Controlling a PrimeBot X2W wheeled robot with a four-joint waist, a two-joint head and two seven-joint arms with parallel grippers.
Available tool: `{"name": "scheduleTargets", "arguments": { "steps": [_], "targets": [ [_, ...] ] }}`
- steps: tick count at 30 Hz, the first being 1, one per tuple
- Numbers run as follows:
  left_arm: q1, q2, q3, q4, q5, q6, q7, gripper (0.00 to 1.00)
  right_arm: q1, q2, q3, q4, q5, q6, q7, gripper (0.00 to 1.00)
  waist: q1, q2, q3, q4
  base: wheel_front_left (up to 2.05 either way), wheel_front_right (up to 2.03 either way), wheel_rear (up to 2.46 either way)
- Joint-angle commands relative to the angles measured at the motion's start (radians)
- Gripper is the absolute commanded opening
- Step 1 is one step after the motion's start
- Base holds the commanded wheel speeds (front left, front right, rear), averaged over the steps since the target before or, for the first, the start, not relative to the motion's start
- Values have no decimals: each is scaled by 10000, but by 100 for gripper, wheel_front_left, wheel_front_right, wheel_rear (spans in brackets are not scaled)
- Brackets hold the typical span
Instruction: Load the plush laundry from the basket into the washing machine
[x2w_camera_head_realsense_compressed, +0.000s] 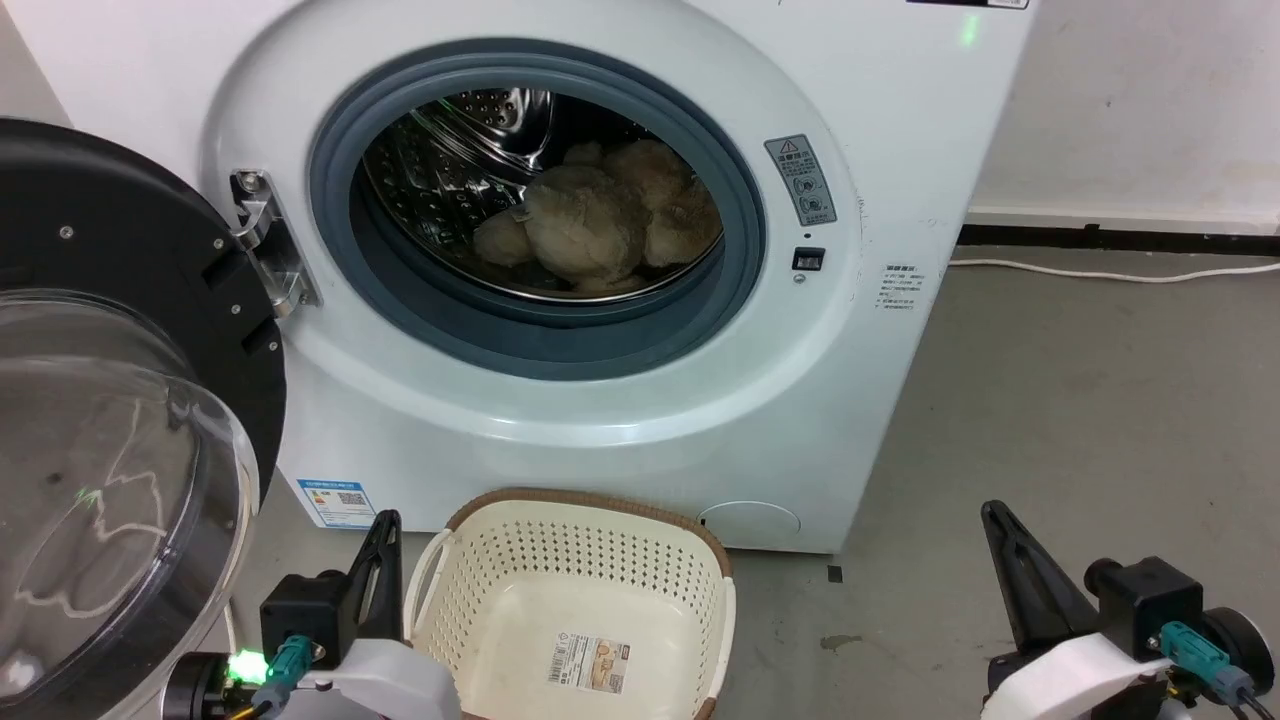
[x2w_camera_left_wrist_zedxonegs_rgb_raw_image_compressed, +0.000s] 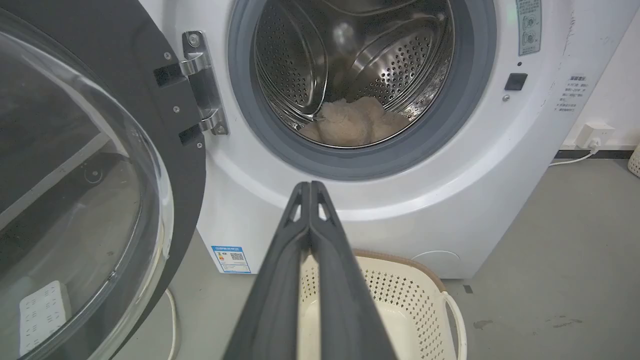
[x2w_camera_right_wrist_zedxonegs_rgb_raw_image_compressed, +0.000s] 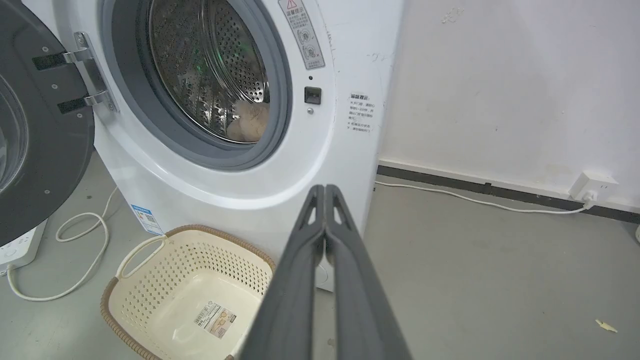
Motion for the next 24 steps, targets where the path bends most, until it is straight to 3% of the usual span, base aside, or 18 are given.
{"name": "scheduleTargets", "arguments": {
  "steps": [1, 24],
  "targets": [
    [-148, -10, 45, -70, 100, -44, 70, 0, -171, 32, 9, 19, -73, 5, 81, 0, 0, 0, -1, 1, 0, 0, 0],
    [-198, -32, 158, -229, 231, -97, 340, 0, -260, 36, 20, 26, -354, 6, 354, 0, 0, 0, -23, 20, 0, 0, 0]
  ]
}}
